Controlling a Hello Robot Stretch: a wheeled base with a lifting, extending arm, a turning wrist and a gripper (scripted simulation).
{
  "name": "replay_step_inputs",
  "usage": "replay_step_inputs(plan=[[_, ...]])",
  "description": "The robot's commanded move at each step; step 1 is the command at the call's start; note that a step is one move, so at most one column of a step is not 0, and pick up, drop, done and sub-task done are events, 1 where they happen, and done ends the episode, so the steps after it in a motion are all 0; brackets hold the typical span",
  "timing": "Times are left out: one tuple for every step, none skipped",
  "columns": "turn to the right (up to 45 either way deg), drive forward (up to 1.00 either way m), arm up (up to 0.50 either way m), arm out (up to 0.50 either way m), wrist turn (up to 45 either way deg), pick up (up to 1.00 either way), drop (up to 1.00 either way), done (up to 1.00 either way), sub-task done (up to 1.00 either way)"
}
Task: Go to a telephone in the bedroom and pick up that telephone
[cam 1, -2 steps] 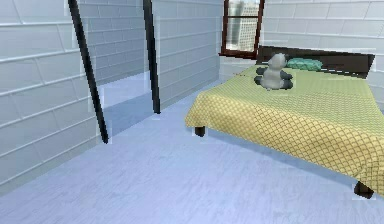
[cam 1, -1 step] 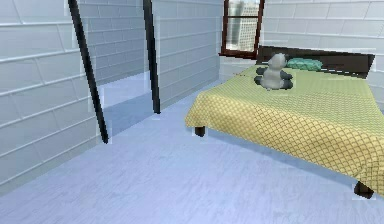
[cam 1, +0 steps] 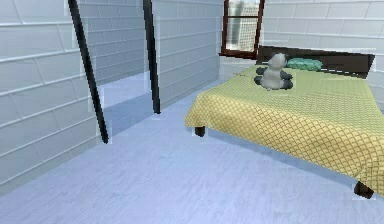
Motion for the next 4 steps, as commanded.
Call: replay_step_inputs(plan=[[0.0, 0.00, 0.00, 0.00, 45.0, 0.00, 0.00, 0.00, 0.00], [0.0, 0.00, 0.00, 0.00, 45.0, 0.00, 0.00, 0.00, 0.00], [0.0, 0.00, 0.00, 0.00, 12.0, 0.00, 0.00, 0.00, 0.00], [0.0, 0.00, -0.30, 0.00, 0.0, 0.00, 0.00, 0.00, 0.00]])
